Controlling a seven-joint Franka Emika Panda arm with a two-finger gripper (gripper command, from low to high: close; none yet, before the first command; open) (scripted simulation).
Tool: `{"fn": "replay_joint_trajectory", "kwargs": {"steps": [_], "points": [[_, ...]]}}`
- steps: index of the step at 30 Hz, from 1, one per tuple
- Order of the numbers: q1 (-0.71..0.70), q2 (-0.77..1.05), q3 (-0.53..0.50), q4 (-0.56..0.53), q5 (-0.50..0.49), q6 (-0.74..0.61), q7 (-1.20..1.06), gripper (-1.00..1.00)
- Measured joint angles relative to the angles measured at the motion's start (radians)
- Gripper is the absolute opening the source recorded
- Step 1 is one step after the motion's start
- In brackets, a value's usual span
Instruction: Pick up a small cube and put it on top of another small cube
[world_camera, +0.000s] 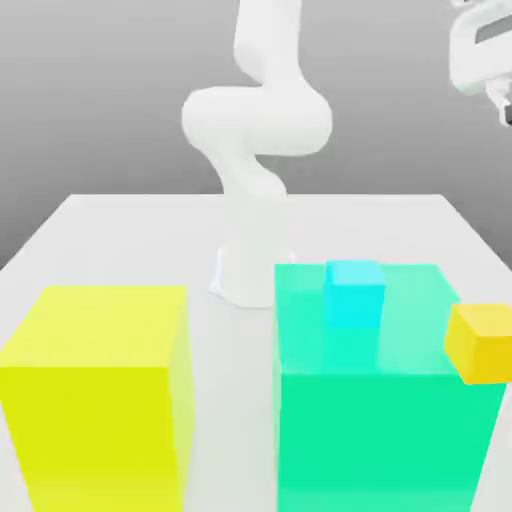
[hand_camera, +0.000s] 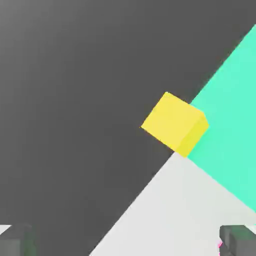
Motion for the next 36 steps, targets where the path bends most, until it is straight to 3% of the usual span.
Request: {"fn": "replay_joint_trajectory", "kwargs": {"steps": [7, 12, 17, 23, 24, 31, 36], "points": [[-0.193, 0.156, 0.293, -0.038, 0.039, 0.095, 0.34, 0.0], [-0.496, 0.257, 0.644, -0.063, 0.08, 0.174, 0.564, 0.0], [-0.848, 0.165, 1.044, -0.06, 0.38, 0.178, 0.6, 0.0], [-1.12, -0.011, 1.377, -0.001, 0.705, 0.212, 0.495, 0.0], [-1.148, -0.035, 1.413, 0.011, 0.743, 0.221, 0.471, -1.0], [-1.152, -0.037, 1.417, 0.011, 0.747, 0.224, 0.47, -1.0], [-0.973, 0.092, 1.189, -0.047, 0.566, 0.173, 0.577, -1.0]]}}
